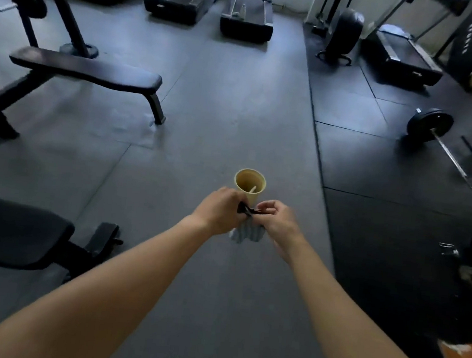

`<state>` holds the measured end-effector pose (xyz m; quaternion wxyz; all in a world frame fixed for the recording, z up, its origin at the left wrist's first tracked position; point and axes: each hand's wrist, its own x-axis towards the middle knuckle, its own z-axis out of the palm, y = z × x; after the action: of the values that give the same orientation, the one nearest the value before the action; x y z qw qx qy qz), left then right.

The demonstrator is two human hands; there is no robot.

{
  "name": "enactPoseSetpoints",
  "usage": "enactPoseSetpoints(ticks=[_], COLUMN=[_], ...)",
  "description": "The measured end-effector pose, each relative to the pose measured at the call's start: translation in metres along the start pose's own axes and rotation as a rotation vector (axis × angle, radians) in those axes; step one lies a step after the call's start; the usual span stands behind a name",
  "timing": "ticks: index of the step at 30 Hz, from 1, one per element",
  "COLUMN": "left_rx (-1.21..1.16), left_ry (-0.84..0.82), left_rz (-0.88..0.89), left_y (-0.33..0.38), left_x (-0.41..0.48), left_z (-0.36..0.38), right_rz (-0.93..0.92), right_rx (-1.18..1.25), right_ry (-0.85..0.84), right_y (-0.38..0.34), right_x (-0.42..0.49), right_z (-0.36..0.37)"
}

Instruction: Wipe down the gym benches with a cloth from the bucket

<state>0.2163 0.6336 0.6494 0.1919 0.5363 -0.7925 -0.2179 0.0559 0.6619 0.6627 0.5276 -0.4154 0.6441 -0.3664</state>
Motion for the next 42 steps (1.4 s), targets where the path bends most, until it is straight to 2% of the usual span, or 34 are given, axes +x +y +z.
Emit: enactPoseSetpoints(ticks=[5,9,17,20,25,27,31,35,38,42], left_rx=[-0.024,-0.046,-0.078,-0.068,-0.056,-0.059,-0.133,-0.206,-0.194,-0.067], left_ry=[-0.007,-0.031,-0.146,-0.222,-0.290,-0.266,-0.108,-0.088,-0.171,-0.552], left_rz=[-0.013,-0.053,-0.258,-0.321,-0.326,-0.305,-0.293,-0.267,-0.286,-0.298], left_y=[-0.034,-0.066,-0.134,-0.167,-0.237,-0.266,-0.317,-0.356,-0.386,-0.406], left_x=[0.099,0.176,0.349,0.410,0.496,0.527,0.566,0.566,0.557,0.543], left_z=[-0.009,0.003,0.079,0.131,0.231,0.271,0.344,0.410,0.460,0.508], right_rz=[-0.080,-0.077,-0.048,-0.010,-0.001,-0.006,-0.085,-0.139,-0.028,0.263], right_rx=[-0.213,-0.344,-0.588,-0.654,-0.686,-0.664,-0.610,-0.637,-0.684,-0.739], right_ry=[0.050,0.047,-0.053,-0.101,-0.093,-0.073,-0.002,0.024,-0.016,-0.262], right_y=[-0.027,-0.024,0.000,0.026,0.092,0.124,0.187,0.252,0.304,0.349], right_x=[0.099,0.197,0.399,0.477,0.605,0.654,0.731,0.769,0.777,0.774], right_z=[0.000,-0.005,-0.030,-0.040,-0.049,-0.050,-0.045,-0.036,-0.026,-0.014])
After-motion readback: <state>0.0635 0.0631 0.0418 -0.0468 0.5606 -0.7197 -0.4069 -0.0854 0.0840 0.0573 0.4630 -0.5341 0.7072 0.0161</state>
